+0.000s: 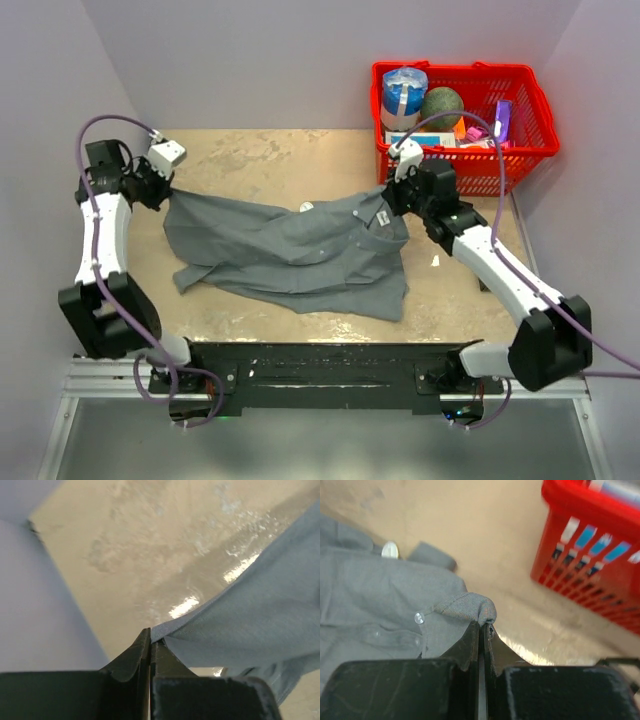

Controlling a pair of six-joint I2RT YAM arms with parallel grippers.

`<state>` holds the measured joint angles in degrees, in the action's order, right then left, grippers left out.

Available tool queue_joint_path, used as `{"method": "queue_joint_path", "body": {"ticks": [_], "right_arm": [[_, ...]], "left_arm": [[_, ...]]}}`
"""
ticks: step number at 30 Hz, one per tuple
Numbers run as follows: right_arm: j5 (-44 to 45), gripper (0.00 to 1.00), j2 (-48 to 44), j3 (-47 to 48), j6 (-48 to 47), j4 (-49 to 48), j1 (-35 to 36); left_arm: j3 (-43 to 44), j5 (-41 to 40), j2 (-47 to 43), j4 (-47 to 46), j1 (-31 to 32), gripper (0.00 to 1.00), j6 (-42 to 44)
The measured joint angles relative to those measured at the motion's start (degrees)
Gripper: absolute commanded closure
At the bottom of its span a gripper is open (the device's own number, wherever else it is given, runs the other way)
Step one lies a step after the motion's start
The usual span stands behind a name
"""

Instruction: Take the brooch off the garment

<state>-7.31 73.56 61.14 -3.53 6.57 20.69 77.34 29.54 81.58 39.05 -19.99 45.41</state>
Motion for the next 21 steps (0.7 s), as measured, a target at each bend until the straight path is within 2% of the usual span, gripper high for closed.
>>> {"method": "queue_joint_path", "body": {"ticks": [8,14,17,21], "right_arm": [[7.4,1.0,8.2,-2.7,0.4,4.9,0.0],[9.6,1.0,13.4,-2.5,-2.2,8.9,-0.1],[9.5,1.0,15.6,-1.8,-3.2,10.8,-0.1],[9.1,1.0,19.4,6.8,-4.3,11.4,-0.1]], "left_arm": [[2.7,-0.4,18.7,-5.3,3.2,1.0,-7.4],[16.4,-3.8,32.8,-12.3,5.2,1.0,-15.7],[20.3,-4.8,35.6,-15.8,5.7,1.0,-18.0],[24.5,-6.1,35.9,-18.9,5.9,1.0,-19.8]]}}
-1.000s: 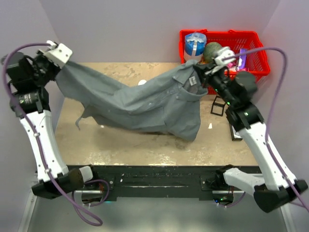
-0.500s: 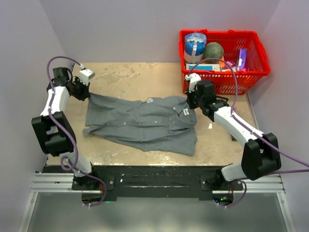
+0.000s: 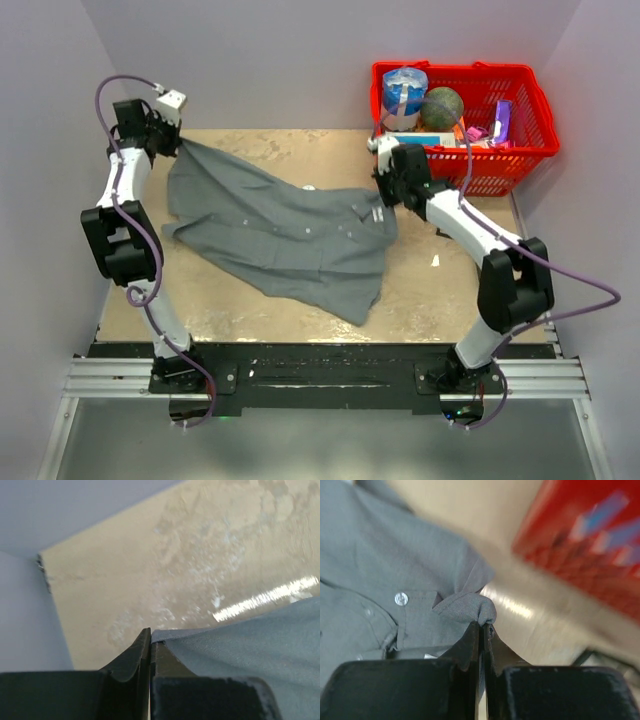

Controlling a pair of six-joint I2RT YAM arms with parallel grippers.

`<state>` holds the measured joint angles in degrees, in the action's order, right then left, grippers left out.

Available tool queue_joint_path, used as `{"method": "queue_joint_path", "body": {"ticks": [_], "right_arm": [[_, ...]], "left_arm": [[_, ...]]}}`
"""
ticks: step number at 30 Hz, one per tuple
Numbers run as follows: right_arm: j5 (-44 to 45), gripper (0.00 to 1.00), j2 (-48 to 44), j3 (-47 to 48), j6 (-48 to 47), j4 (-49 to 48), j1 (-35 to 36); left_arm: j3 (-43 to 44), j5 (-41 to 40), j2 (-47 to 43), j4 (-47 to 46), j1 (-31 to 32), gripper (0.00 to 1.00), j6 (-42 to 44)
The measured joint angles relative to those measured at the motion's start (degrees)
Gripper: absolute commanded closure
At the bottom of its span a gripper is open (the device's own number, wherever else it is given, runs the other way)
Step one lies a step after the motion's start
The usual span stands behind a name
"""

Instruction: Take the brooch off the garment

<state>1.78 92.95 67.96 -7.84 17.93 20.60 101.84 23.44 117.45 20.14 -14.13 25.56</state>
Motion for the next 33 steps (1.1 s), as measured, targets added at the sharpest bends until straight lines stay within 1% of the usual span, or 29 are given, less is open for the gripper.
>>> {"method": "queue_joint_path", "body": {"ticks": [1,2,3,4,5,6,7,8,9,10,11,12,13,16,18,20,21,23,24,25,26,28,31,33], "right_arm": [[0.0,1.0,1.8,4.3,-0.3,-0.2,0.0],[-0.1,1.0,3.9,8.5,-0.8,-1.2,0.0],[-0.1,1.0,5.9,12.3,-1.2,-2.4,0.0],[-0.1,1.0,7.9,16.0,-1.9,-4.1,0.0],[-0.1,1.0,8.3,16.6,-2.1,-4.5,0.0],[-0.1,1.0,8.9,17.2,-2.6,-5.6,0.0],[-0.1,0.99,9.0,17.1,-2.9,-5.5,0.0],[-0.1,0.9,9.0,16.2,-3.2,-5.7,0.0],[-0.2,0.79,9.0,15.0,-3.4,-5.8,0.0],[-0.2,0.69,9.0,13.1,-3.4,-5.9,0.0],[-0.2,0.49,9.0,11.7,-3.2,-5.8,0.0],[-0.3,0.42,9.0,9.8,-3.2,-5.6,0.0],[-0.3,0.38,9.0,8.3,-2.9,-5.0,0.0],[-1.2,0.37,8.5,6.7,-3.1,-3.5,0.1],[-2.3,0.36,6.3,6.6,-3.6,-2.1,0.1],[-3.5,0.35,2.5,6.1,-4.4,-1.5,0.1],[-4.4,0.35,0.0,5.2,-5.1,-1.7,0.1],[-6.2,0.37,-5.5,2.7,-6.9,-2.3,0.5],[-7.0,0.37,-7.5,1.6,-7.8,-2.7,0.8],[-8.6,0.37,-9.9,-0.3,-9.6,-2.8,1.5],[-10.0,0.37,-11.2,-1.7,-11.7,-2.8,2.5],[-12.4,0.35,-12.1,-4.1,-15.7,-2.4,5.2],[-16.1,0.33,-11.1,-8.9,-22.9,-1.2,10.9],[-18.1,0.31,-9.6,-11.1,-26.9,0.3,13.6]], "left_arm": [[1.4,-0.5,0.0,-0.9,0.0,0.99,-0.1],[2.9,-1.1,0.0,-1.8,0.0,0.91,-0.1],[4.1,-1.7,0.0,-2.8,0.0,0.71,-0.1],[5.1,-2.3,0.0,-3.4,0.0,0.67,-0.1],[5.7,-2.7,0.0,-4.0,0.0,0.62,-0.1],[6.0,-3.0,0.0,-4.4,0.0,0.55,-0.3],[5.9,-3.2,0.0,-4.4,0.0,0.5,-0.6],[5.6,-3.3,0.0,-4.5,0.0,0.45,-0.9],[4.1,-3.4,-0.4,-5.2,0.0,0.33,-1.4],[1.5,-3.5,-1.2,-5.1,0.0,0.31,-1.9],[-0.6,-3.5,-2.1,-5.1,0.0,0.3,-1.9],[-4.0,-3.6,-3.6,-5.3,-0.1,0.3,-2.4],[-7.3,-3.7,-5.3,-4.4,-0.1,0.3,-2.5],[-16.4,-3.7,-12.0,-1.3,-0.6,0.3,-2.6],[-21.6,-3.6,-17.4,0.6,-1.7,0.29,-2.7],[-25.5,-3.5,-22.5,2.1,-3.2,0.29,-2.9],[-27.7,-3.6,-25.5,2.1,-4.1,0.27,-3.0],[-30.0,-3.8,-28.3,2.2,-5.2,0.26,-3.3],[-30.8,-4.0,-28.8,2.2,-5.5,0.17,-3.6],[-31.1,-4.1,-28.4,2.2,-5.6,0.05,-4.0],[-31.1,-4.0,-27.1,2.2,-5.6,0.01,-4.5],[-31.1,-3.7,-23.5,2.0,-5.5,0.01,-5.5],[-31.4,-2.2,-17.1,1.7,-5.5,0.01,-7.1],[-32.0,-0.9,-14.7,1.6,-5.5,0.04,-8.1]]}}
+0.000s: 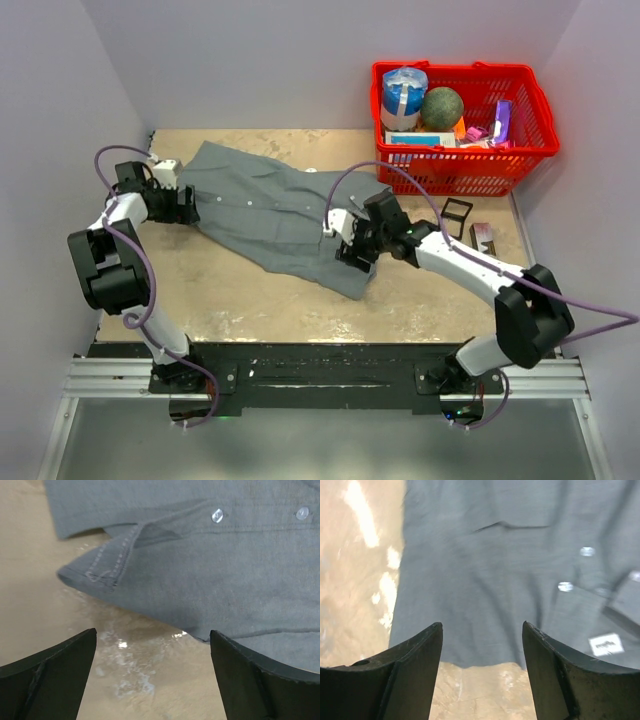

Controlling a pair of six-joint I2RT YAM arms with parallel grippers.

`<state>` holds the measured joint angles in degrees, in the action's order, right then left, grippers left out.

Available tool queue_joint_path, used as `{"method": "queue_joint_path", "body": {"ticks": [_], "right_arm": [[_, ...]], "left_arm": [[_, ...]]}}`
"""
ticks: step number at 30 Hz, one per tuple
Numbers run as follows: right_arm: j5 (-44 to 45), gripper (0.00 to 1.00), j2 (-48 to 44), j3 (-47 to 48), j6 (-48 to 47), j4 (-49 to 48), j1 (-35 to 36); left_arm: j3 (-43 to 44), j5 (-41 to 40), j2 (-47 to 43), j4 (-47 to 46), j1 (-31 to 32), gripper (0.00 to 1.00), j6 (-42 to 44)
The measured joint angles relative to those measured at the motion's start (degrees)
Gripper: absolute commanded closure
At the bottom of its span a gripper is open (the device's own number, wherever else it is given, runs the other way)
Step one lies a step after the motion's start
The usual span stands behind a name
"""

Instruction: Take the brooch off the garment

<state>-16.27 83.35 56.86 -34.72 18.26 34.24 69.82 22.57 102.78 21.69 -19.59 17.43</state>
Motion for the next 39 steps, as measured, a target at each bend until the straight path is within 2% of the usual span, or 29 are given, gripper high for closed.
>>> {"method": "queue_joint_path", "body": {"ticks": [8,10,14,18,21,22,23,24,25,26,28,29,30,31,32,34,39], "right_arm": [[-4.6,0.19,3.3,-3.0,-12.6,2.6,0.8],[-6.5,0.18,3.7,-3.0,-15.3,3.8,1.1],[-9.5,0.14,6.1,-3.0,-20.5,5.8,2.6],[-9.8,0.18,8.3,-4.0,-23.6,5.7,4.7],[-8.0,0.29,8.6,-7.1,-25.0,3.0,5.9],[-7.7,0.39,8.8,-7.9,-25.1,2.3,6.1],[-7.1,0.44,8.7,-8.1,-25.3,1.1,6.3],[-6.5,0.51,8.7,-8.2,-25.6,0.2,6.3],[-5.6,0.63,8.9,-8.3,-25.7,-1.1,6.3],[-5.0,0.71,8.9,-8.4,-26.0,-1.9,6.3],[-3.5,0.82,9.0,-8.8,-26.7,-2.6,6.3],[-2.8,0.91,9.0,-9.0,-26.9,-2.6,6.3],[-2.3,0.96,8.9,-9.1,-27.0,-2.4,6.3],[-2.2,0.99,8.8,-9.3,-27.4,-2.4,6.3],[-1.7,1.0,8.4,-9.5,-27.6,-2.1,6.3],[-1.1,1.0,7.0,-10.2,-28.0,-0.4,6.3],[-1.7,1.0,-1.6,-11.8,-29.2,10.1,6.3]], "left_arm": [[0.0,3.4,1.3,-1.8,0.0,0.25,-3.2],[0.0,3.4,1.3,-2.2,0.0,0.26,-3.8],[0.0,2.1,1.3,-3.6,0.0,0.13,-5.2],[0.5,-0.5,1.8,-4.6,0.0,0.08,-6.3],[1.4,-2.3,3.0,-6.3,0.0,0.07,-6.3],[1.7,-2.6,3.4,-6.9,0.0,0.09,-6.3],[2.2,-2.7,4.2,-7.4,0.0,0.11,-6.2],[2.9,-2.7,5.1,-7.8,0.0,0.14,-5.9],[3.6,-2.6,6.1,-8.2,0.0,0.27,-5.7],[4.3,-2.1,7.1,-8.5,0.0,0.34,-5.6],[5.2,-0.7,8.6,-8.7,0.0,0.49,-4.5],[5.6,0.3,9.0,-8.5,0.0,0.66,-3.8],[5.8,1.4,9.2,-8.2,0.0,0.75,-3.2],[5.8,2.2,9.2,-7.7,0.0,0.88,-2.9],[5.9,3.3,9.1,-6.9,0.0,0.95,-1.9],[5.9,5.2,8.7,-4.6,-0.1,1.0,-0.2],[3.9,8.9,1.7,5.8,-0.6,1.0,4.9]]}}
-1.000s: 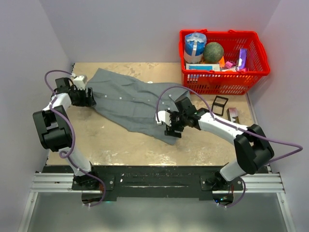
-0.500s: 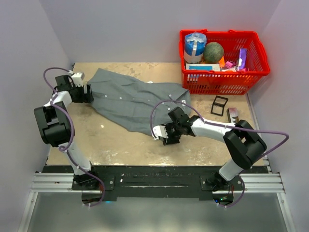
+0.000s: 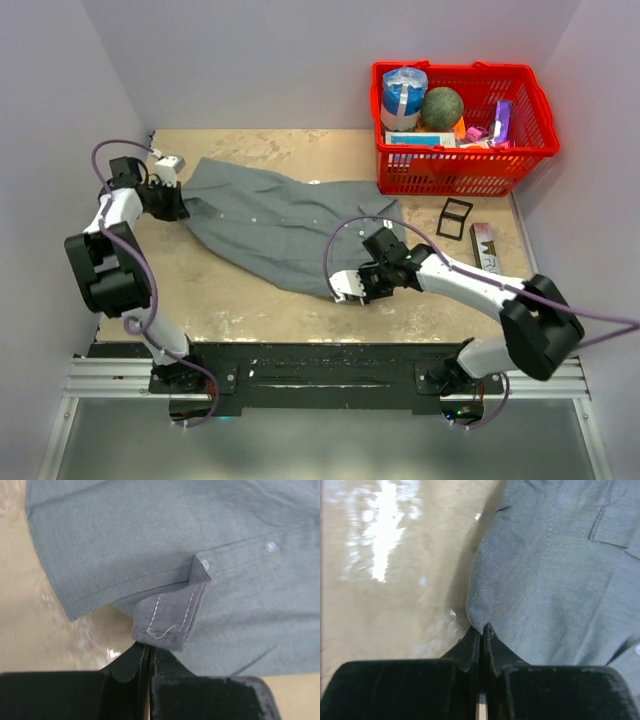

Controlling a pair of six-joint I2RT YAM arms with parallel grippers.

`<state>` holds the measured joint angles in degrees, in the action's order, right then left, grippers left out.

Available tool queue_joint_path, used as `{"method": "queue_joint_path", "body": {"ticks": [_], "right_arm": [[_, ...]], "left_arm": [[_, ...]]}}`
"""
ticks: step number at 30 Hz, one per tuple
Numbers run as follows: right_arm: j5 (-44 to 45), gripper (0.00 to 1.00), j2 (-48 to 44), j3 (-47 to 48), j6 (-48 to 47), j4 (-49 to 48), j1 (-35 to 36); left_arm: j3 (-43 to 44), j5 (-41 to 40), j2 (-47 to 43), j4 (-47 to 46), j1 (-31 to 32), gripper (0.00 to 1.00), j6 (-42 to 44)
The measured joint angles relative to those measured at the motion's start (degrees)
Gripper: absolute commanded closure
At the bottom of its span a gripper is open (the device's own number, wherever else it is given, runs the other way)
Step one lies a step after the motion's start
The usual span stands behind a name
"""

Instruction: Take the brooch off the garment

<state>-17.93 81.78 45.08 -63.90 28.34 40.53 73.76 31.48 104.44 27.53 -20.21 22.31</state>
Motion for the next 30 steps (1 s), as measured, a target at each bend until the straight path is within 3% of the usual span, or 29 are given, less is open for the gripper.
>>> {"method": "queue_joint_path", "body": {"ticks": [2,6,7,10,14,15,18,23,30], "right_arm": [[-1.2,0.98,-3.7,0.4,-0.1,4.6,0.0],[-3.1,0.6,-6.1,2.6,0.5,13.4,0.0],[-3.2,0.53,-5.7,3.3,0.8,15.4,0.0],[-3.4,0.41,-2.8,6.3,0.3,21.9,-0.5],[-4.4,0.35,3.0,16.6,-3.0,32.0,-5.5],[-4.9,0.34,4.8,21.1,-3.6,34.0,-7.3],[-7.2,0.34,12.9,38.8,-4.0,38.5,-11.9],[-10.3,0.33,29.7,64.0,1.7,35.5,-14.7],[-11.4,0.29,49.5,78.7,10.8,23.3,-14.6]], "left_arm": [[-0.9,0.3,-4.9,6.3,-0.4,1.0,3.7],[-1.0,-0.9,-12.5,19.0,-2.3,1.0,12.9],[-1.2,-1.7,-13.3,21.9,-3.1,0.82,15.0],[-1.5,-5.4,-13.1,29.5,-5.9,0.51,20.3],[2.1,-7.6,-9.4,39.6,-8.1,0.26,25.1],[5.3,-7.3,-7.8,41.9,-8.1,0.25,25.4],[17.8,-3.6,-2.6,43.0,-7.8,0.04,23.5],[34.1,0.5,7.7,33.3,-5.8,0.0,14.1],[36.4,-4.5,18.4,19.3,2.5,0.01,4.6]]}}
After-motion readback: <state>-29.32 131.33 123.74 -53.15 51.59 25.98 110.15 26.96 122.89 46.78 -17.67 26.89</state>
